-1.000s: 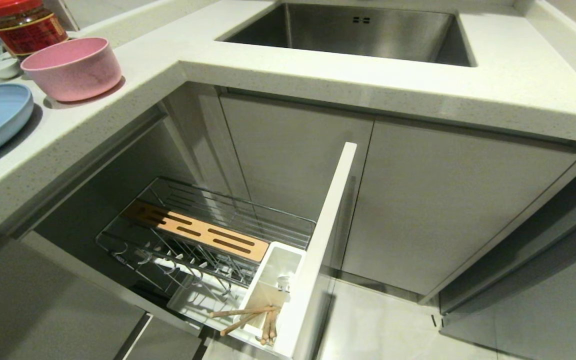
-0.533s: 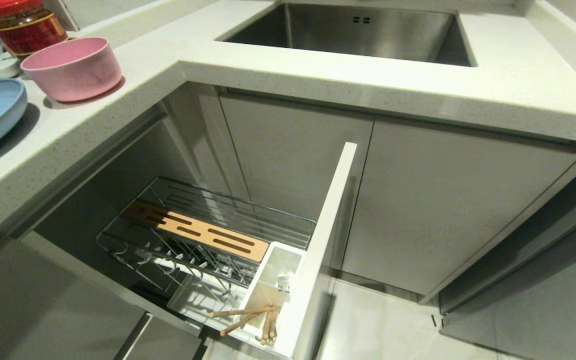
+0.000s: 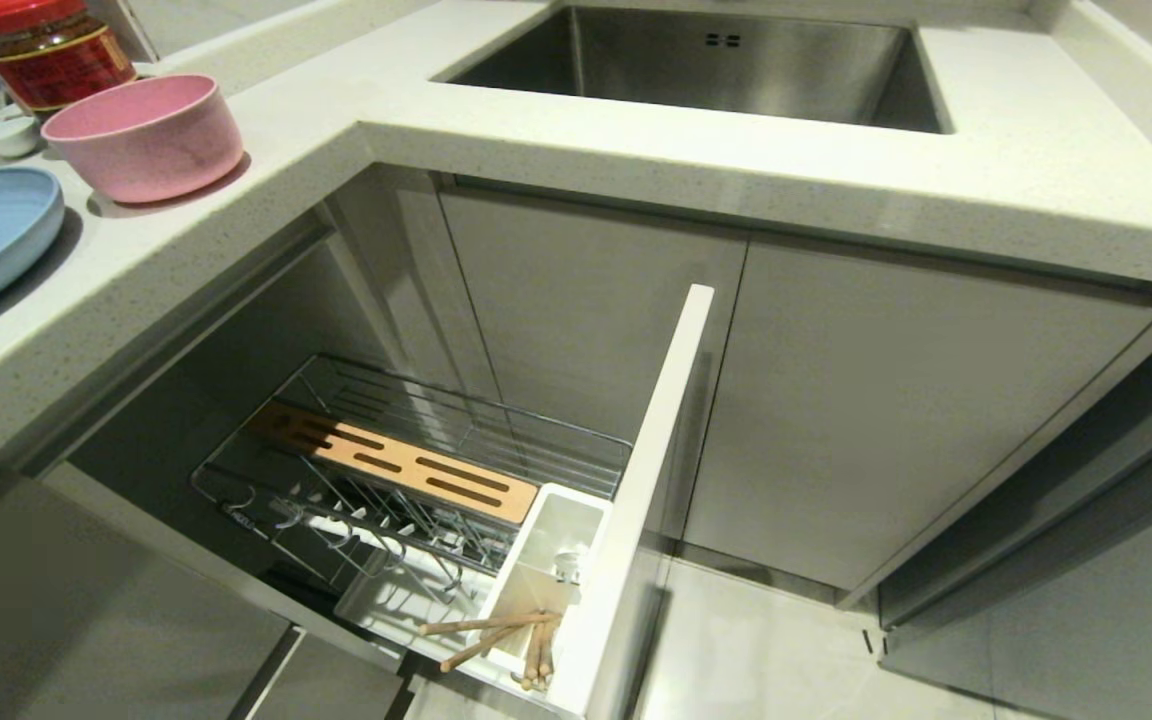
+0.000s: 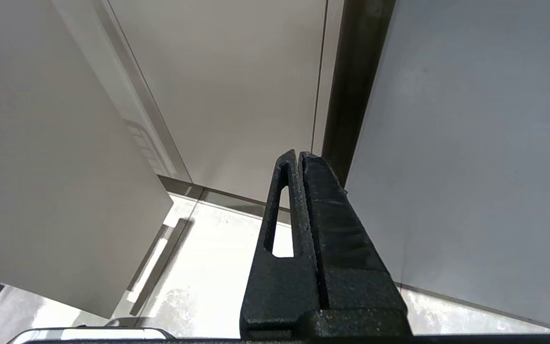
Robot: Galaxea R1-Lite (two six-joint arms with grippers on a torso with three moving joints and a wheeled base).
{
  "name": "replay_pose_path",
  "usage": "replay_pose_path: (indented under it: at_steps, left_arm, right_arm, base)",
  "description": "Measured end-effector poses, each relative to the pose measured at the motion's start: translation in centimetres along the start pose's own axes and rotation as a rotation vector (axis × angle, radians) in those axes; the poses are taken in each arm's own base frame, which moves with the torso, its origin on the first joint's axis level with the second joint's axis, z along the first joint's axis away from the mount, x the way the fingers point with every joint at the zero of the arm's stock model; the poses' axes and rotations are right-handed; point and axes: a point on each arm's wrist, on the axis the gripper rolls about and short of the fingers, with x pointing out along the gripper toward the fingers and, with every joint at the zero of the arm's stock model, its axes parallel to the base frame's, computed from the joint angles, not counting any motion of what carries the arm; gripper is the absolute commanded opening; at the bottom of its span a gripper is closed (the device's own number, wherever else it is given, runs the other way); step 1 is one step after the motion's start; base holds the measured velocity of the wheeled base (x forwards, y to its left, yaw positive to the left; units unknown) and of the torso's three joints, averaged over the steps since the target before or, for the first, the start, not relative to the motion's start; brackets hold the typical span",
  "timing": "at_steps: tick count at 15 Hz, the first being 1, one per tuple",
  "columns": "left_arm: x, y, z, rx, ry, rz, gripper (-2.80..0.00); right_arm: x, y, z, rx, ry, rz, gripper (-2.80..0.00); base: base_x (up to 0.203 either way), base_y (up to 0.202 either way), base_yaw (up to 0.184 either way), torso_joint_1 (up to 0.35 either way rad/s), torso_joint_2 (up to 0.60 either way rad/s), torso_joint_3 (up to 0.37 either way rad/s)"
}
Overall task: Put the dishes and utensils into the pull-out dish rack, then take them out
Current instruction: Pick up the fork and place it in the cupboard
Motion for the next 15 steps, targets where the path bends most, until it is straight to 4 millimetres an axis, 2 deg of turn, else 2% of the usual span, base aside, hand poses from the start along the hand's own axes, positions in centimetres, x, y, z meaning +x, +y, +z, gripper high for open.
replay_pose_path:
  at_steps: [8, 9, 15]
  left_arm:
    - [0.06, -0.02, -0.06, 0.0, 0.004, 0.004, 0.0]
    - [0.11, 0.0, -0.1, -0.001, 0.007, 0.004, -2.8]
    - [0.25, 0.05, -0.15, -0.001, 0.013, 0.006, -2.8]
  right_arm:
    - [0.0, 0.0, 0.0, 0.0, 0.0, 0.0, -2.8]
    - [0.0, 0.0, 0.0, 0.0, 0.0, 0.0, -2.8]
    - [0.0, 0.0, 0.0, 0.0, 0.0, 0.0, -2.8]
  base:
    - [0.0, 0.0, 0.0, 0.0, 0.0, 0.0]
    - [0.0, 0.0, 0.0, 0.0, 0.0, 0.0]
    - [0.0, 0.0, 0.0, 0.0, 0.0, 0.0]
